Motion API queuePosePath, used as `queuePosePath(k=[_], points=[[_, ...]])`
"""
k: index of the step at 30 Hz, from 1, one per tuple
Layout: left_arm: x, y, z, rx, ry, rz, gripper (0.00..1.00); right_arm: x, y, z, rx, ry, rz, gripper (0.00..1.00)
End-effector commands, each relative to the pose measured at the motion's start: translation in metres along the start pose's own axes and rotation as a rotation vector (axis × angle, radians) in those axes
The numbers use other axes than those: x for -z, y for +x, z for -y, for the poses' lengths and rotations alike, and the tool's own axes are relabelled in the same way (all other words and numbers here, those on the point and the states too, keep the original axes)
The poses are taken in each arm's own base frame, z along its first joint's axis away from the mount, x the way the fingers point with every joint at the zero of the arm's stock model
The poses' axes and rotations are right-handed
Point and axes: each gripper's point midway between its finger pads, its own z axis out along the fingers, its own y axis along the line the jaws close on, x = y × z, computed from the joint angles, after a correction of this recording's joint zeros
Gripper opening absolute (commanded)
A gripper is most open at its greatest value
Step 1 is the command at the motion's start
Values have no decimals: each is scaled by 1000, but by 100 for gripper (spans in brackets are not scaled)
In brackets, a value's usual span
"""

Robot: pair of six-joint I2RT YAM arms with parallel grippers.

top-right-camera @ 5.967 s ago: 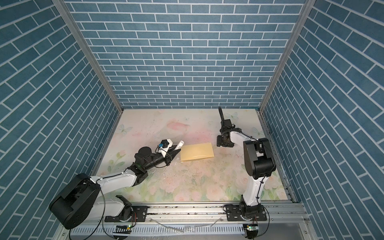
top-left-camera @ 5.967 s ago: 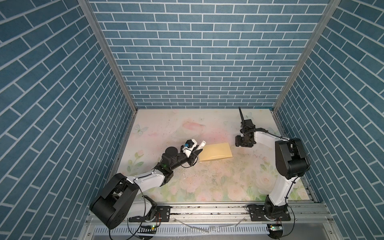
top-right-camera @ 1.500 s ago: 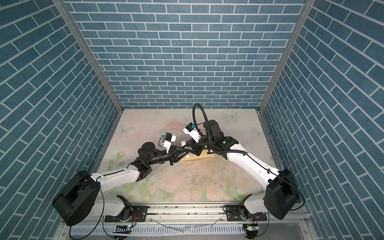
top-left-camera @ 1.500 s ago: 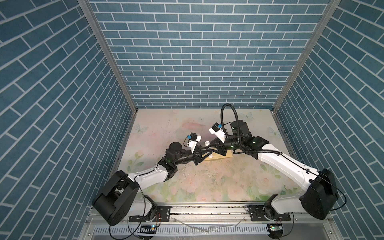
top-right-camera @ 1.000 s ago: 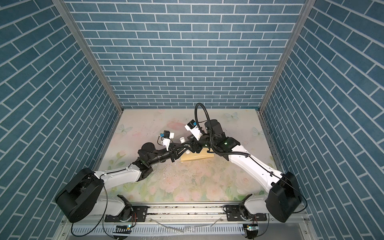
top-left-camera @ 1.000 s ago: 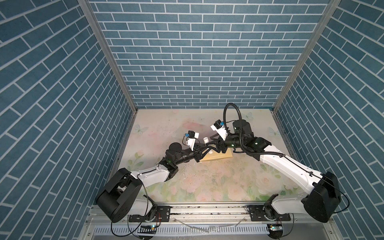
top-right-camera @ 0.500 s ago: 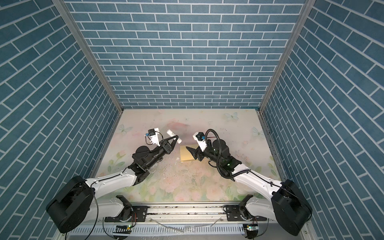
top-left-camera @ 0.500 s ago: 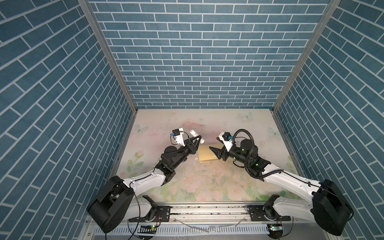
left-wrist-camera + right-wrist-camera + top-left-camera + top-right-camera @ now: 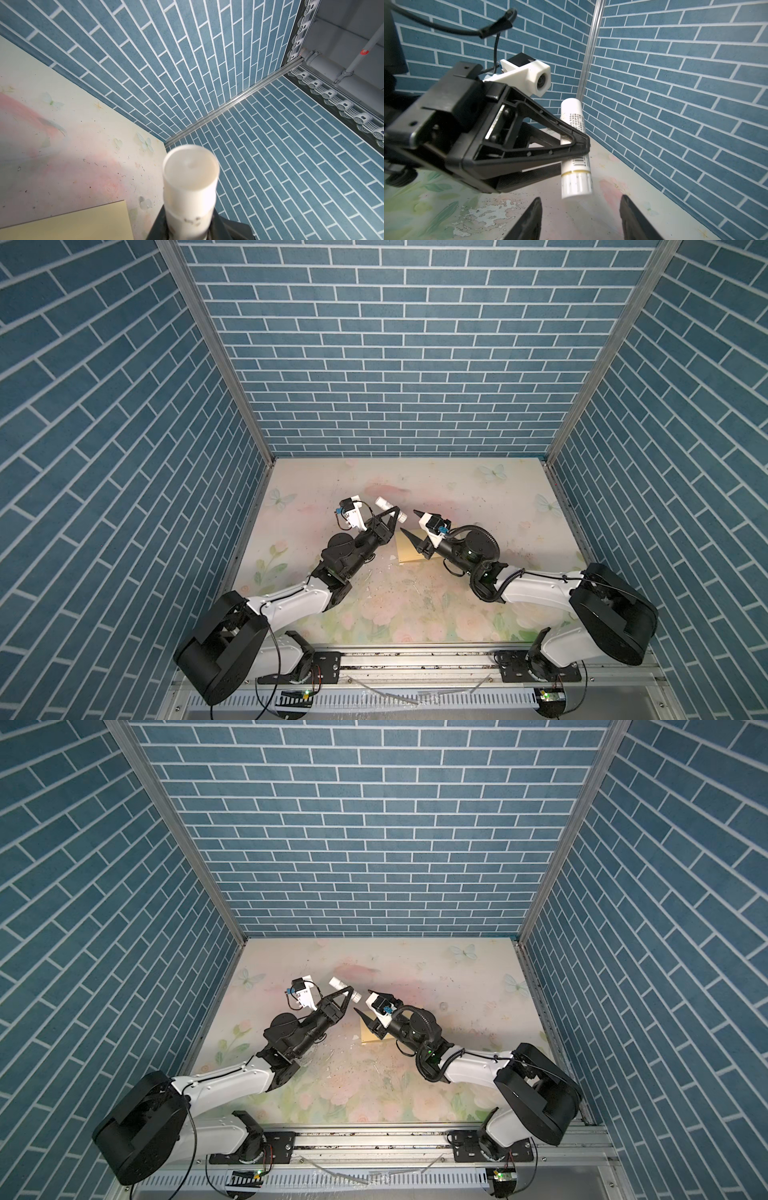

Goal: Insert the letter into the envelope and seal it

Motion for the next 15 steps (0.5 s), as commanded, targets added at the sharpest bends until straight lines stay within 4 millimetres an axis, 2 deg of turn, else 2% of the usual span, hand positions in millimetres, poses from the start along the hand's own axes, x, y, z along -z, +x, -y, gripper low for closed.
queuePosePath(k=[1,15], points=[[1,-1,6,8,33,9,0,-4,-26,8,76,44,102,54],[-4,3,8,31,53,-7,0,-15,-23,3,79,24,105,38]])
